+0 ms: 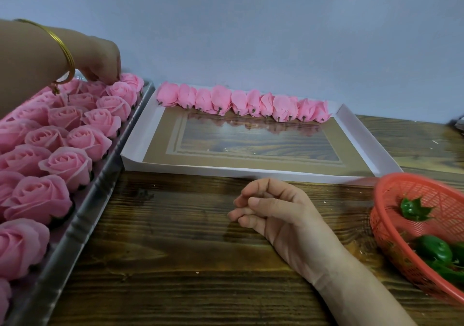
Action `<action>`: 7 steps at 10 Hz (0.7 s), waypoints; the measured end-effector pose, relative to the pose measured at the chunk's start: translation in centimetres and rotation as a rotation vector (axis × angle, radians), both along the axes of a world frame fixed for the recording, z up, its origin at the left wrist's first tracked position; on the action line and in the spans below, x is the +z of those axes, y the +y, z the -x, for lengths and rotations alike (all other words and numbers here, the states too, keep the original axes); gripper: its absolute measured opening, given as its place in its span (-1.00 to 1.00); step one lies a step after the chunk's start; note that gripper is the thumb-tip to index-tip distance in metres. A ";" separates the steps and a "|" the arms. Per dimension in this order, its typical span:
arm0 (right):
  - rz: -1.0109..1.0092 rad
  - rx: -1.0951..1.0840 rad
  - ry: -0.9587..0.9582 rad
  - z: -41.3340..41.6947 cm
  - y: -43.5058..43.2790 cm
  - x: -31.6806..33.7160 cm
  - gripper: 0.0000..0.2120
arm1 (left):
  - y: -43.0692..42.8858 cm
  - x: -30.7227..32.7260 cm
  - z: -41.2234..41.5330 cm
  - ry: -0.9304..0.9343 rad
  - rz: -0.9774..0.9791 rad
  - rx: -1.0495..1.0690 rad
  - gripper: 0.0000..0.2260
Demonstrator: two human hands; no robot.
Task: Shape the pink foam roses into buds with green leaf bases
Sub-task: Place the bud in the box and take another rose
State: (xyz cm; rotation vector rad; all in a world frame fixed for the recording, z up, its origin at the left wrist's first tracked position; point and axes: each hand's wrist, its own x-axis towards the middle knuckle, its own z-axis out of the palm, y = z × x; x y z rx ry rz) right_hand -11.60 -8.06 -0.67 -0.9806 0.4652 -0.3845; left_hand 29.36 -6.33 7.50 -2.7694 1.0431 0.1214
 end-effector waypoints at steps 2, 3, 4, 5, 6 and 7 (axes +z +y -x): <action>-0.001 0.000 -0.002 0.0 0.0 -0.1 -0.83 | -0.1 -0.2 1.2 -0.028 -0.080 0.004 -0.81; -0.001 0.005 -0.002 0.1 0.0 -0.1 -0.85 | -0.5 -0.7 1.3 -0.026 -0.054 0.001 -0.81; 0.007 0.004 -0.005 0.1 0.0 -0.1 -0.85 | -0.2 -0.9 0.6 0.003 -0.034 0.047 -0.87; 0.012 0.002 -0.008 0.1 0.0 -0.2 -0.85 | 0.6 -0.9 1.4 0.109 0.096 0.040 -0.97; 0.011 0.003 -0.012 0.0 0.0 -0.3 -0.85 | 0.4 -1.0 0.8 0.179 0.102 0.026 -0.98; 0.013 0.001 -0.015 0.0 -0.1 -0.4 -0.85 | 0.7 -0.9 1.3 0.153 0.110 0.016 -0.98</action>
